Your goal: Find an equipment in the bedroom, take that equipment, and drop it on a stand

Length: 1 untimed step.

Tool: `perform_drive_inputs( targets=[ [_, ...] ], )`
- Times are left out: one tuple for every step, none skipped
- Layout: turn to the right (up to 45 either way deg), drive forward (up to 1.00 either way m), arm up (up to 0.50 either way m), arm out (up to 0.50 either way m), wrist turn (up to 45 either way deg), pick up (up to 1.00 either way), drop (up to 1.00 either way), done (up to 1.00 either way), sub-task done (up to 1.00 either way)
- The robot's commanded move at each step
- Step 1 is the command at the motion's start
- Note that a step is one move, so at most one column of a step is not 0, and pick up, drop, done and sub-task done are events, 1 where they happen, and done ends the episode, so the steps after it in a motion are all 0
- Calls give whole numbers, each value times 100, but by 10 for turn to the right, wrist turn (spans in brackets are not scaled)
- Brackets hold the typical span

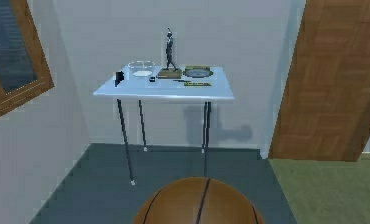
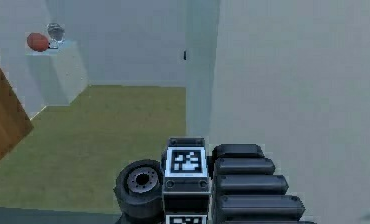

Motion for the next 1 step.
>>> perform_drive_inputs(
  targets=[
    [0,20,0,0,0,0,0,0,0]
  ],
)
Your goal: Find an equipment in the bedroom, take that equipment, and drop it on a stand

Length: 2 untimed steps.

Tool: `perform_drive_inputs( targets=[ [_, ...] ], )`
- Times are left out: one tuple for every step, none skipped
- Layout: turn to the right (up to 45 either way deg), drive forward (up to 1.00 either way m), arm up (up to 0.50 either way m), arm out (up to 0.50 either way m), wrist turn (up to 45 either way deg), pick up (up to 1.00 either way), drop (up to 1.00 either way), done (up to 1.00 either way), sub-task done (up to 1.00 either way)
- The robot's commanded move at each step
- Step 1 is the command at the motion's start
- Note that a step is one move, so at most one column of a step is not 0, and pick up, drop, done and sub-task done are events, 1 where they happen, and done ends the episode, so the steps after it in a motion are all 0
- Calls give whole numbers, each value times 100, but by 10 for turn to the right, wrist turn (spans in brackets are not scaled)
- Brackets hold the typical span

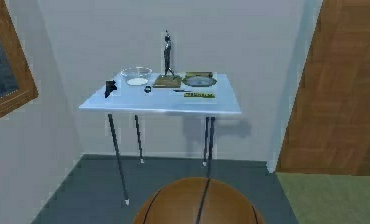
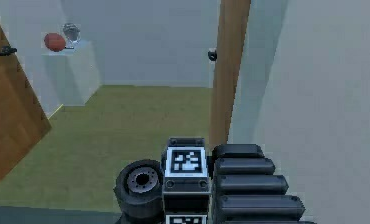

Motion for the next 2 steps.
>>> perform_drive_inputs(
  targets=[
    [450,0,0,0,0,0,0,0,0],
    [0,40,0,0,0,0,0,0,0]
  ],
)
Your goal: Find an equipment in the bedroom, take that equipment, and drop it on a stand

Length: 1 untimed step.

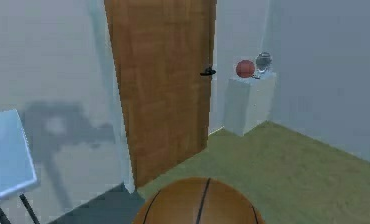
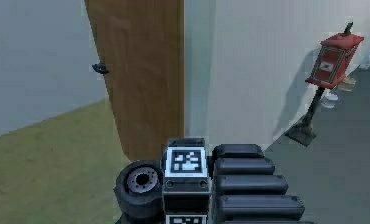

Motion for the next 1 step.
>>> perform_drive_inputs(
  targets=[
    [450,0,0,0,0,0,0,0,0]
  ],
)
